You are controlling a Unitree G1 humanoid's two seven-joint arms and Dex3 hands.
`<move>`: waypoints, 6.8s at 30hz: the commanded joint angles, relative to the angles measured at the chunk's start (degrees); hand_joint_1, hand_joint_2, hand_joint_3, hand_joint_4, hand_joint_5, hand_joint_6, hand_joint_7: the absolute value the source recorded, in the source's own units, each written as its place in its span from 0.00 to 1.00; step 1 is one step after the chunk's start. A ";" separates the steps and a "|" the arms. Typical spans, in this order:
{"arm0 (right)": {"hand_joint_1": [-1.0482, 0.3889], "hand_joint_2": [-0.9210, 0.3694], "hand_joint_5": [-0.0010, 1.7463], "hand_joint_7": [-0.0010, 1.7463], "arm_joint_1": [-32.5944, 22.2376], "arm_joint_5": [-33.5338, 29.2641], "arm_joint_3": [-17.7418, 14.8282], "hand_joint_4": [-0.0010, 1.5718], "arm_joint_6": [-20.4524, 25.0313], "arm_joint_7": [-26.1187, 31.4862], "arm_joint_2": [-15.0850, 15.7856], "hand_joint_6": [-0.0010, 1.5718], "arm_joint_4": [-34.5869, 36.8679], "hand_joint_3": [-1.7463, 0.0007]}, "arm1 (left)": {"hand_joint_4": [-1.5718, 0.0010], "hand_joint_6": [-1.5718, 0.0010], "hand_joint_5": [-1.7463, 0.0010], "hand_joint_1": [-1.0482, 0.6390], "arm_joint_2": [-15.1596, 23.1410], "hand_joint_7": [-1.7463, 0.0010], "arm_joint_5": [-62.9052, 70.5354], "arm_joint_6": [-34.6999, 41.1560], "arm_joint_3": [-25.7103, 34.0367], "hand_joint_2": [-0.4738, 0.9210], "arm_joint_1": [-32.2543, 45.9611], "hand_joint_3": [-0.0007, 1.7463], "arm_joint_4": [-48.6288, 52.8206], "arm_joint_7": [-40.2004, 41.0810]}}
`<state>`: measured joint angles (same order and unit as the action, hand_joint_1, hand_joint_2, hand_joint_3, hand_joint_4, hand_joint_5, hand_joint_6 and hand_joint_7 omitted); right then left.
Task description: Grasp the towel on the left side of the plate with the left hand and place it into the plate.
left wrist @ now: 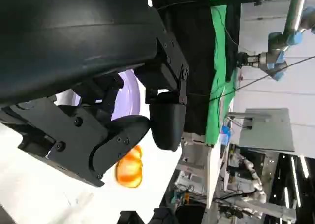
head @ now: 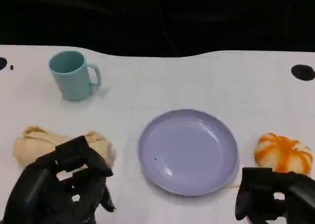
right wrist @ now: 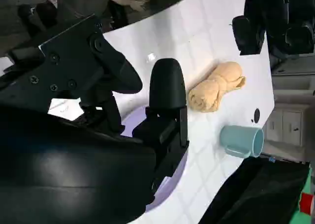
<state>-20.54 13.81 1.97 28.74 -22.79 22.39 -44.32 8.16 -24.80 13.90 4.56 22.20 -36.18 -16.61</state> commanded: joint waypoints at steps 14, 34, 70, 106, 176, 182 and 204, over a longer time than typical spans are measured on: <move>0.69 0.32 1.00 0.86 0.34 -0.39 -0.26 0.45 -0.04 0.04 1.00 0.40 -0.67 0.29 | 0.43 0.48 0.08 0.54 0.84 0.20 -0.10 0.03 0.24 0.73 -0.27 0.65 -0.52 0.14; 0.69 0.32 1.00 0.86 -0.01 -0.07 0.12 0.45 0.79 0.35 0.45 0.40 -1.40 0.29 | 0.52 0.47 0.38 0.52 1.94 0.58 3.79 0.57 2.69 0.79 -1.29 0.46 -2.63 4.15; 0.67 0.32 1.00 0.85 -1.17 0.98 -0.75 0.46 2.30 0.44 0.77 0.41 -3.52 0.30 | 0.80 0.83 0.95 0.23 25.26 0.99 73.28 3.25 -21.78 0.99 -33.46 0.00 35.34 -3.64; 0.68 0.32 0.99 0.85 -1.23 0.55 -0.54 0.46 1.59 0.26 0.91 0.42 -3.20 0.29 | 0.42 0.59 0.00 0.50 20.15 0.00 60.52 -17.35 -14.30 0.68 -32.10 0.61 36.51 23.33; 0.67 0.32 0.99 0.85 -0.11 0.94 -0.41 0.46 1.62 0.22 0.79 0.42 -2.07 0.30 | 0.45 0.47 0.19 0.48 -7.69 0.32 -1.39 16.54 9.22 0.79 -3.28 0.59 -12.98 -2.05; 0.68 0.32 0.99 0.85 -0.09 0.35 -0.28 0.46 0.24 0.03 0.58 0.42 -0.79 0.30 | 0.42 0.50 0.11 0.50 -8.72 0.14 0.38 11.62 5.27 0.72 0.21 0.71 -10.07 0.99; 0.70 0.32 1.00 0.87 -0.42 0.29 -0.21 0.46 -0.94 0.34 0.77 0.40 -0.83 0.29 | 0.44 0.51 0.00 0.50 -5.79 0.12 -0.13 4.99 3.66 0.65 0.03 0.75 -3.48 2.22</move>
<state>-21.17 14.17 2.08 27.92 -22.18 22.19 -44.66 1.52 -24.83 19.94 8.18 22.43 -40.13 -14.91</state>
